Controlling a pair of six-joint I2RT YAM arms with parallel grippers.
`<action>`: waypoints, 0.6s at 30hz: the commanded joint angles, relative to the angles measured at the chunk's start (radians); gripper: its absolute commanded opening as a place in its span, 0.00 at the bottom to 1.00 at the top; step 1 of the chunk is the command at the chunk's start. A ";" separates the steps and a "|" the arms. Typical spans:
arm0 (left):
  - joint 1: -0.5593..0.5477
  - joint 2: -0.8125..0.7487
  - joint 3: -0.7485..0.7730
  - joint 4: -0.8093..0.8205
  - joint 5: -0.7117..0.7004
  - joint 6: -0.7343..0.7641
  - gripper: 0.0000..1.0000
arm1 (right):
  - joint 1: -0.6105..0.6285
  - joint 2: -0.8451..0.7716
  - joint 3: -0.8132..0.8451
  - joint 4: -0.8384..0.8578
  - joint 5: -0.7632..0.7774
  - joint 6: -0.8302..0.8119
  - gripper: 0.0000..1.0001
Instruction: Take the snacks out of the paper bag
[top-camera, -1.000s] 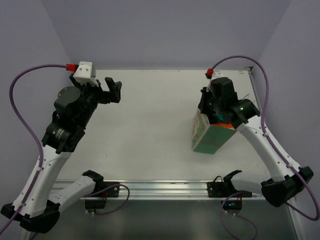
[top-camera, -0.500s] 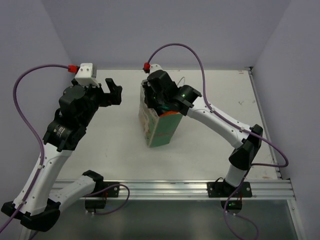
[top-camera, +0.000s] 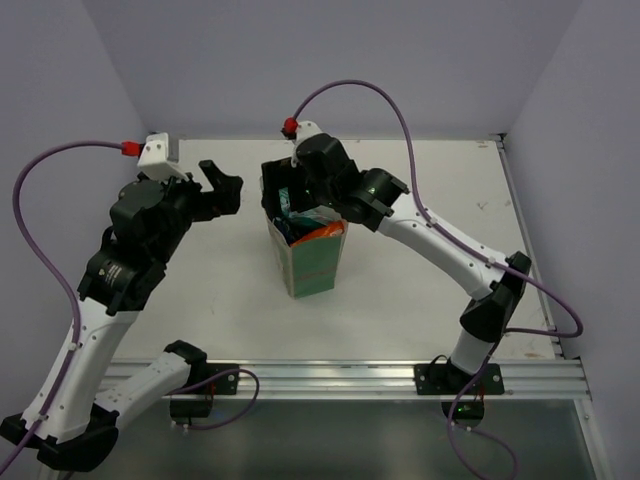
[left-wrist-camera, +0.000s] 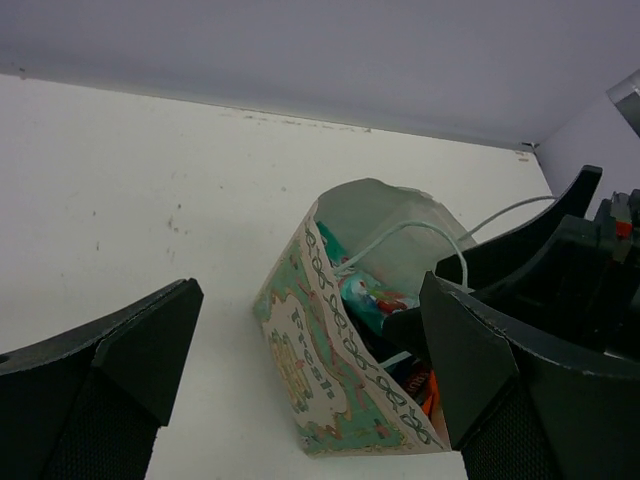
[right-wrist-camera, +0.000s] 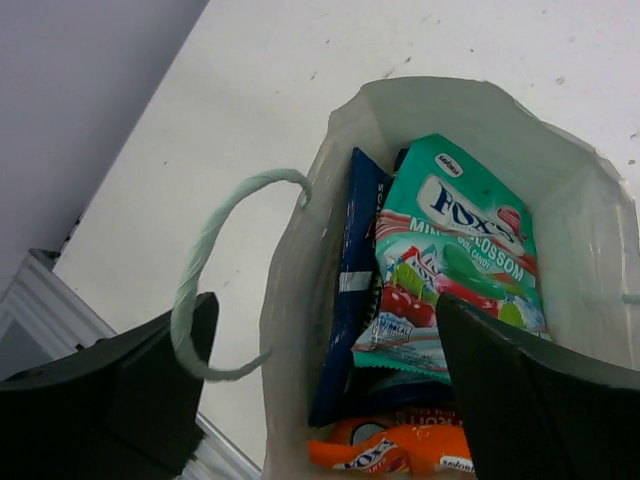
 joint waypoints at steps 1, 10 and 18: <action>-0.006 0.004 -0.018 -0.019 0.069 -0.123 1.00 | 0.009 -0.118 0.070 0.010 -0.060 -0.022 0.96; -0.017 -0.002 -0.110 0.044 0.287 -0.278 1.00 | 0.009 -0.341 0.019 -0.004 -0.074 -0.084 0.99; -0.043 0.038 -0.080 0.087 0.382 -0.271 1.00 | 0.004 -0.488 -0.134 0.016 0.053 -0.131 0.99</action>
